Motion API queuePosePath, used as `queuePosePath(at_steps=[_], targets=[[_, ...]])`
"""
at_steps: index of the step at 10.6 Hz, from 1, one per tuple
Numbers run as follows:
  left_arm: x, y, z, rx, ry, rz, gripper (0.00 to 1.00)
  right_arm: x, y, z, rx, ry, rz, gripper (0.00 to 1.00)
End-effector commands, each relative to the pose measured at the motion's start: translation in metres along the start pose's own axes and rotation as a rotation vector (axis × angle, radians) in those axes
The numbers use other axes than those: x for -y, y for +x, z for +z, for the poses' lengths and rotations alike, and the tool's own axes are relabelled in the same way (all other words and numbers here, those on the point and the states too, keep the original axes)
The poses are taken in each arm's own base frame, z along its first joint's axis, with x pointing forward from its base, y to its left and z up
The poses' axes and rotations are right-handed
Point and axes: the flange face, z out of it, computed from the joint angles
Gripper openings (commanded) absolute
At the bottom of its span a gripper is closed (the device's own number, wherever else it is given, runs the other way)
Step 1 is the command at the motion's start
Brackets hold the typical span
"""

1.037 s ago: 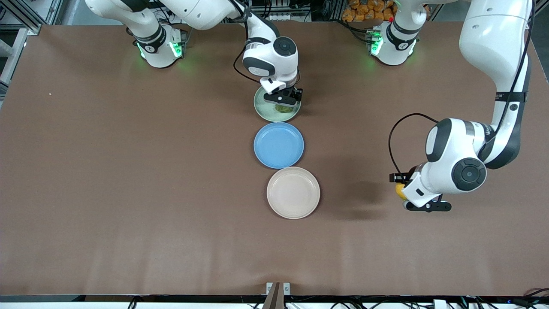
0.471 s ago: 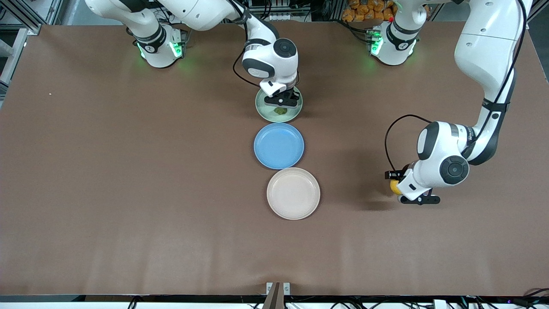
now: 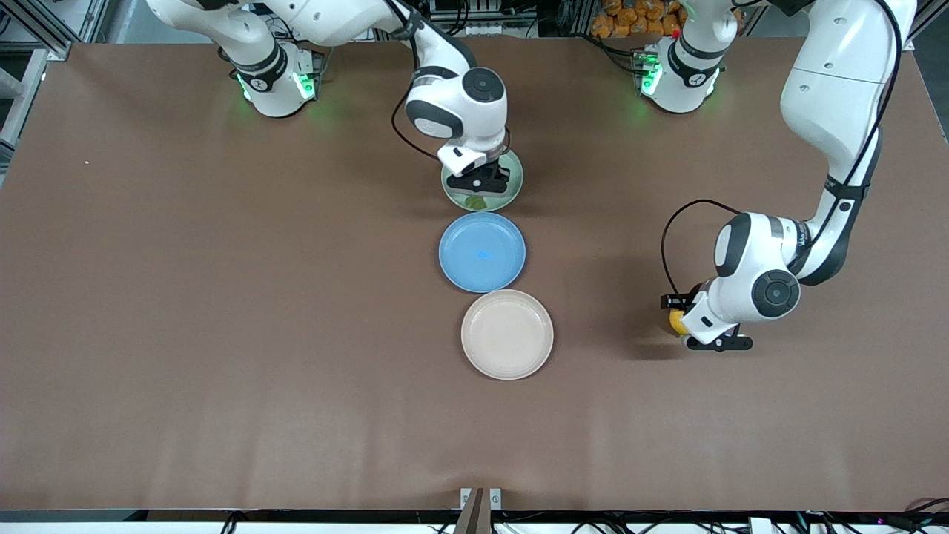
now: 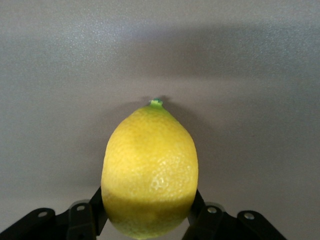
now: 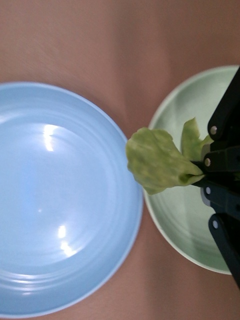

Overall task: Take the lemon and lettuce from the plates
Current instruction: 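Set the lemon on the table while the right gripper lifts the lettuce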

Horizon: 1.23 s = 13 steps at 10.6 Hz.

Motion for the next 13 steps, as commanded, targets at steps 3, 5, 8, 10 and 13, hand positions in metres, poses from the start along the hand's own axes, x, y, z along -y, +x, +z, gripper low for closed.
queuePosePath(at_steps=[3, 5, 8, 10, 13], targets=[[0.001, 0.001, -0.004, -0.019, 0.005, 0.014, 1.00, -0.072, 0.056, -0.048, 0.098, -0.042, -0.120, 0.00], [0.003, 0.008, -0.048, -0.073, 0.009, 0.004, 1.00, -0.115, 0.093, -0.064, 0.174, -0.076, -0.171, 0.00], [-0.002, 0.004, -0.165, -0.053, 0.036, -0.005, 1.00, -0.174, 0.142, -0.081, 0.196, -0.093, -0.198, 0.00], [-0.005, -0.013, -0.235, -0.055, 0.046, -0.002, 1.00, -0.211, 0.169, -0.088, 0.198, -0.071, -0.214, 0.00], [-0.007, -0.053, -0.305, -0.113, 0.048, 0.003, 1.00, -0.280, 0.189, -0.081, 0.209, -0.086, -0.202, 0.00]])
